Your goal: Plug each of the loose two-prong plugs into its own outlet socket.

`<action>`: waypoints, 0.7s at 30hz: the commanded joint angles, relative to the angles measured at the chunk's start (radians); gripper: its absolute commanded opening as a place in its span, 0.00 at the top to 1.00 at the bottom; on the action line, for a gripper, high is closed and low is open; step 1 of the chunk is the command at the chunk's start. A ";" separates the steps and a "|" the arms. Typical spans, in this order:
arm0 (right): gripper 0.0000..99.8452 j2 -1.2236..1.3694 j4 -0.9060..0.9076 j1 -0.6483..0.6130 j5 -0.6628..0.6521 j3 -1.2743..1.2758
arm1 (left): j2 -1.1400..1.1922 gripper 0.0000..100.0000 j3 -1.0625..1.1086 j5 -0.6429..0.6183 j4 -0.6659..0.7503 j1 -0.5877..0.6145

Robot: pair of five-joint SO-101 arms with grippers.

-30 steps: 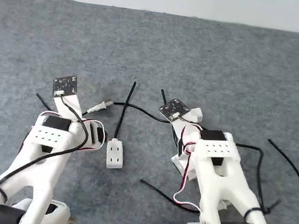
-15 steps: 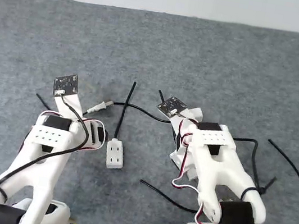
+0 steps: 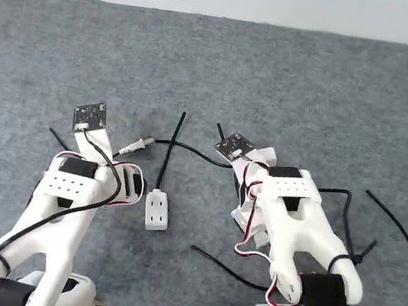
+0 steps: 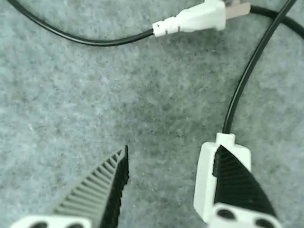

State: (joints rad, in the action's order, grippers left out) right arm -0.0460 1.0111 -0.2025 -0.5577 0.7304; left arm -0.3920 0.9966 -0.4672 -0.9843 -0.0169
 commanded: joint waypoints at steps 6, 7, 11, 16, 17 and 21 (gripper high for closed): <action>0.96 -0.004 0.016 0.007 0.011 -0.037 | 0.000 0.73 -0.041 0.009 0.018 0.006; 0.95 -0.004 0.016 0.007 0.011 -0.037 | 0.000 0.73 -0.039 0.009 0.018 0.005; 0.97 -0.002 0.016 0.022 0.011 -0.037 | 0.000 0.73 -0.039 0.009 0.018 0.003; 0.99 -0.010 0.005 0.062 0.025 -0.043 | 0.000 0.73 -0.039 0.009 0.018 -0.002; 0.99 -0.013 0.005 0.059 0.041 -0.048 | 0.000 0.73 -0.039 0.009 0.021 -0.003; 0.99 -0.107 0.068 0.002 0.094 -0.064 | 0.002 0.73 -0.039 0.002 0.092 0.008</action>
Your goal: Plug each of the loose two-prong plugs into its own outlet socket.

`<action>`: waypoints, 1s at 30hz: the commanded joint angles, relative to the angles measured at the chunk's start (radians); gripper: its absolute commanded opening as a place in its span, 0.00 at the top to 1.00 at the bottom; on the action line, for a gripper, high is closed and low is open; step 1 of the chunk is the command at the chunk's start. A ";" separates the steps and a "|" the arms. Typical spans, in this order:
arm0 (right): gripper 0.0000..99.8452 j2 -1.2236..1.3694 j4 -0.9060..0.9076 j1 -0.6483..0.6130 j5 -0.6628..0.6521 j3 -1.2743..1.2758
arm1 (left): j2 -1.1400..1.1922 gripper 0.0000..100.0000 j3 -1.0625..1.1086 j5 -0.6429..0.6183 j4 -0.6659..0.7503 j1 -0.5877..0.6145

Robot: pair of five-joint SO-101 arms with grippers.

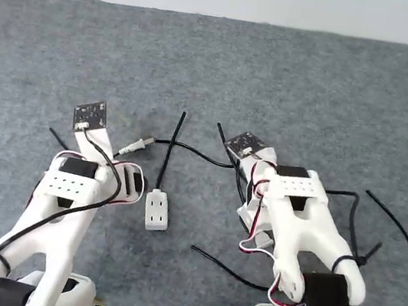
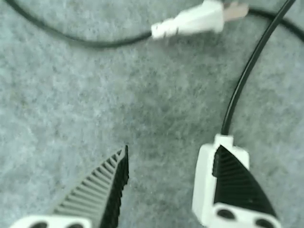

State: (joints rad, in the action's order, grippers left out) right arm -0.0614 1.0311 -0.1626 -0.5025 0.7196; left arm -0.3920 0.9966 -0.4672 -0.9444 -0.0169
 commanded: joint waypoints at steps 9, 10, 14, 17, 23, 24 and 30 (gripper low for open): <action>0.99 -0.492 0.219 -0.274 0.153 -0.069 | 0.100 0.73 -0.048 0.002 0.058 -0.002; 0.99 -0.529 0.242 -0.300 0.170 -0.086 | 0.137 0.73 -0.059 0.002 0.058 -0.002; 0.99 -0.601 0.294 -0.386 0.226 -0.166 | 0.253 0.73 -0.127 0.002 0.037 0.005; 0.99 -0.593 0.283 -0.449 0.249 -0.195 | 0.284 0.73 -0.174 0.008 -0.021 -0.003; 0.99 -0.533 0.213 -0.470 0.285 -0.155 | 0.273 0.78 -0.183 0.058 -0.014 -0.005; 0.99 -0.532 0.196 -0.473 0.285 -0.144 | 0.256 0.82 -0.183 0.069 -0.014 -0.008; 0.99 -0.575 0.134 -0.527 0.348 -0.080 | 0.130 0.98 -0.137 0.176 -0.018 -0.009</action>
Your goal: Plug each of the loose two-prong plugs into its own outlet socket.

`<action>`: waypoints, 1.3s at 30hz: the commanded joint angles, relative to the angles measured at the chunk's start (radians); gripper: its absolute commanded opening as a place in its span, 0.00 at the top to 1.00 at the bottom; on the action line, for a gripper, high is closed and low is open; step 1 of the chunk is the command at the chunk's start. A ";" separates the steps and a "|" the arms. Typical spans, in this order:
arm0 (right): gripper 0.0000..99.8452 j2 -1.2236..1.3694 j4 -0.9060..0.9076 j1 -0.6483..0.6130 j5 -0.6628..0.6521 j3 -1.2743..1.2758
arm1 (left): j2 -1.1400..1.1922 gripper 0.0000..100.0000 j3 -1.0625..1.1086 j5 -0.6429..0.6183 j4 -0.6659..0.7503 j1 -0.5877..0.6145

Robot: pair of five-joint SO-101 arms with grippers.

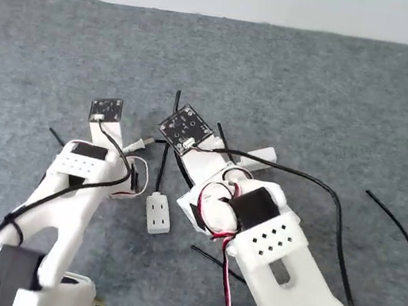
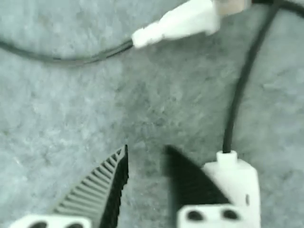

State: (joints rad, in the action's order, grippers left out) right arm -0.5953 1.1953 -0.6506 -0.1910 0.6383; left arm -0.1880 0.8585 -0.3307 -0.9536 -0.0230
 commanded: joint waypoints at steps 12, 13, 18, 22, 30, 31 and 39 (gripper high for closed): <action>0.99 -0.251 -0.116 -0.163 0.080 0.178 | -0.347 0.99 0.185 0.244 -0.011 -0.133; 0.99 -0.254 -0.113 -0.163 0.081 0.181 | -0.374 0.99 0.203 0.253 -0.006 -0.143; 0.99 -0.262 -0.107 -0.156 0.084 0.184 | -0.453 0.99 0.231 0.261 -0.006 -0.140; 0.99 -0.262 -0.101 -0.134 0.084 0.184 | -0.451 0.99 0.239 0.264 -0.011 -0.141; 0.99 -0.272 -0.097 -0.128 0.083 0.166 | -0.451 0.99 0.251 0.347 -0.032 -0.149; 0.99 -0.286 -0.097 -0.128 0.083 0.166 | -0.451 0.99 0.251 0.347 -0.032 -0.147; 0.99 -0.417 -0.056 -0.044 0.083 0.166 | -0.451 0.99 0.246 0.345 -0.032 -0.141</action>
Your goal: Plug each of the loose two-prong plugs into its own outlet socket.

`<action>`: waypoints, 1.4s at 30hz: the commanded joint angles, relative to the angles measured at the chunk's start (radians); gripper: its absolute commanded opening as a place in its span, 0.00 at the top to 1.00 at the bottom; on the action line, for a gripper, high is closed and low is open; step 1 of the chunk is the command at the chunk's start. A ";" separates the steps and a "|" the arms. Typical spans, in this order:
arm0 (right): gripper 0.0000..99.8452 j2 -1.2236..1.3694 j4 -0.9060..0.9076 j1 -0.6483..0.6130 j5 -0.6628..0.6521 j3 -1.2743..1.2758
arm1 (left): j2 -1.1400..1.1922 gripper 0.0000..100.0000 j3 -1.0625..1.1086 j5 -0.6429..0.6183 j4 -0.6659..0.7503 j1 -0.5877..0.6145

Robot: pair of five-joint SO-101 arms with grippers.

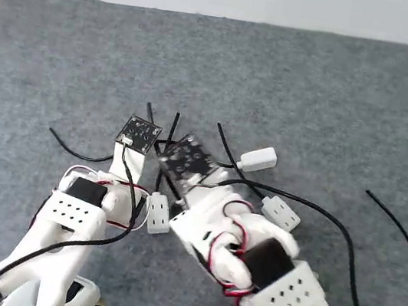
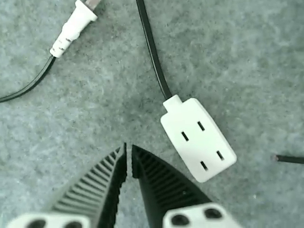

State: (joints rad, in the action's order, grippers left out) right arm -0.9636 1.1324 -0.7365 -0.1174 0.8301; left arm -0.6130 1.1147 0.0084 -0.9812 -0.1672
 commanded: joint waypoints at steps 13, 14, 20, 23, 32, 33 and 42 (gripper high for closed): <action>0.99 -0.136 0.019 -0.010 0.040 -0.006 | -0.026 0.99 0.019 -0.009 -0.011 -0.071; 0.99 -0.143 0.013 -0.024 0.029 0.003 | -0.026 0.99 0.021 -0.008 -0.011 -0.074; 0.99 -0.108 -0.022 -0.033 0.023 0.029 | -0.026 0.99 0.021 -0.008 -0.011 -0.081; 0.99 -0.059 -0.044 -0.061 0.025 0.029 | -0.026 0.99 0.022 -0.006 -0.011 -0.095; 0.99 0.036 -0.079 -0.021 -0.002 -0.006 | -0.035 0.99 0.022 0.133 -0.038 -0.114; 0.99 0.036 -0.079 -0.004 -0.012 -0.014 | -0.035 0.99 0.022 0.146 -0.040 -0.115; 0.99 0.039 -0.104 0.050 -0.026 -0.037 | -0.037 0.99 0.070 0.213 -0.035 -0.245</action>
State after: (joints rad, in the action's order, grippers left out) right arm -0.9283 1.0541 -0.6981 -0.1281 0.8623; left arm -0.6237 1.1914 0.2110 -1.0119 -0.3728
